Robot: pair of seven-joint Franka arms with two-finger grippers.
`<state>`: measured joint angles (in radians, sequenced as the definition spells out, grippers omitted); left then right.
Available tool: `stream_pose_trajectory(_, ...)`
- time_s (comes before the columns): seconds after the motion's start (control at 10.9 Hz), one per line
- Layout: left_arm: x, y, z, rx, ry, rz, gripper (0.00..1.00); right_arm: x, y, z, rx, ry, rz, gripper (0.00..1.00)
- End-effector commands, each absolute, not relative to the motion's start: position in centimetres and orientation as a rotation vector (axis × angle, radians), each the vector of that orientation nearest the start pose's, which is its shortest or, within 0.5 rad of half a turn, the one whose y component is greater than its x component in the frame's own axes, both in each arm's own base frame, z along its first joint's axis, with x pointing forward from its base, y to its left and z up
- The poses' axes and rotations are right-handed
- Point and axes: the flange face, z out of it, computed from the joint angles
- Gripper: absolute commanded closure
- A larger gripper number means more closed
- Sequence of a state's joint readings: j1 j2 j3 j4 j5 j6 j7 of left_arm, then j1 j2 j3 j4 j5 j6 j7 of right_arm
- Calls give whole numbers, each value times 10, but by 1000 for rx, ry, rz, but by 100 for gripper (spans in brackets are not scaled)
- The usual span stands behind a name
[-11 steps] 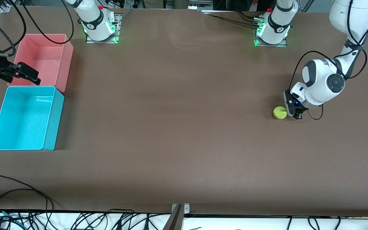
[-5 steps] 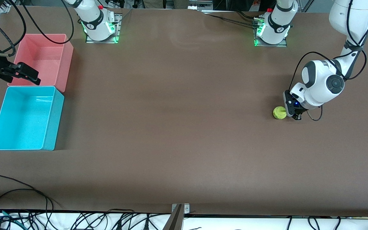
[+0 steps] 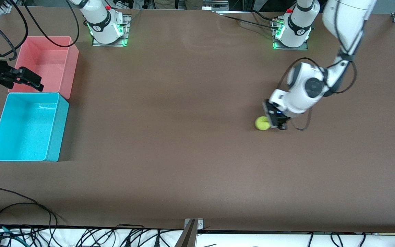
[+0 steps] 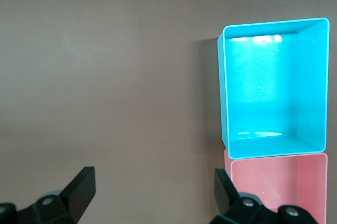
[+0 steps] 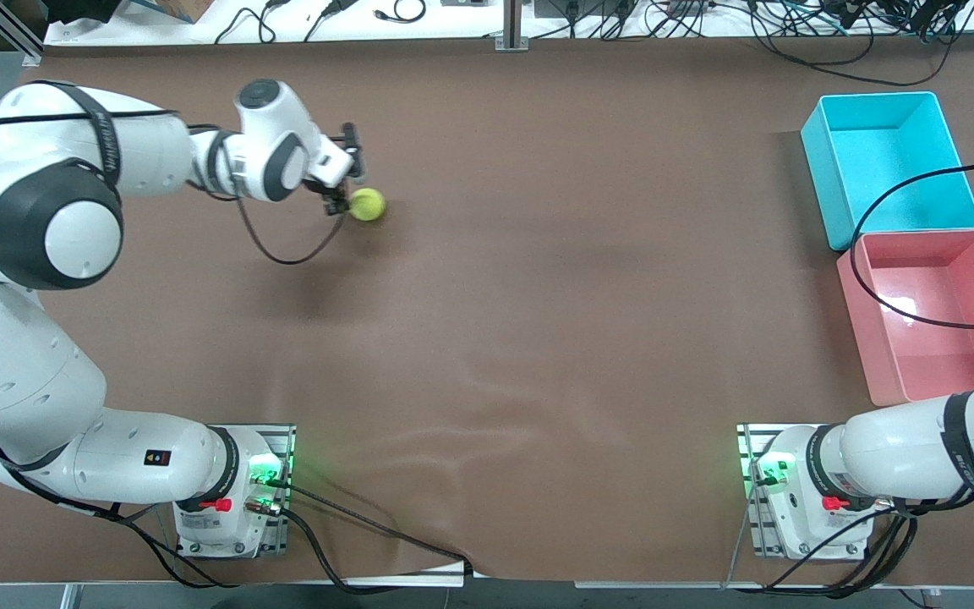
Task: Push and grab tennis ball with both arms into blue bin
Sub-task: 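Push the ball toward the bins with the left gripper while the right gripper reaches it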
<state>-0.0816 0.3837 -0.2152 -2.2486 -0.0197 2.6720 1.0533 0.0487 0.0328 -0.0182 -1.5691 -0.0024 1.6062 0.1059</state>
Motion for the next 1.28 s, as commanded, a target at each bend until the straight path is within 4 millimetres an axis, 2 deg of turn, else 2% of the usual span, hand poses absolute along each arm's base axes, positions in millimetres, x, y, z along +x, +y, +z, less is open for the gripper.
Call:
stream_pose_trajectory(0.0, 526, -154, 211, -2507, 1987, -90, 100, 563, 16, 612, -3140, 113, -22, 0)
stream_pose_trajectory(0.18, 529, -143, 217, -2506, 1987, -83, 100, 563, 16, 612, -3140, 113, -22, 0)
stream_pose_trajectory(0.37, 534, -127, 222, -2529, 1947, -93, 92, 563, 16, 613, -3140, 120, -29, 0)
stream_pose_trajectory(0.46, 536, -118, 226, -2541, 1926, -97, 83, 568, 16, 602, -3151, 101, -1, 0)
stream_pose_trajectory(0.55, 536, -114, 231, -2552, 1917, -83, 76, 577, 20, 583, -3167, 87, 48, 0)
stream_pose_trajectory(0.64, 537, -111, 240, -2560, 1900, -93, 52, 591, 19, 548, -3185, 79, 146, 0)
stream_pose_trajectory(0.73, 538, -107, 249, -2559, 1894, -91, 1, 597, 15, 527, -3190, 70, 205, 0)
stream_pose_trajectory(0.82, 538, -104, 261, -2556, 1882, -96, 0, 601, 14, 513, -3184, 31, 246, 0)
stream_pose_trajectory(1.01, 533, -102, 278, -2555, 1863, -104, 0, 610, 14, 464, -3168, -8, 373, 0)
stream_pose_trajectory(1.19, 520, -92, 321, -2537, 1833, -119, 0, 622, 15, 418, -3163, -15, 410, 0)
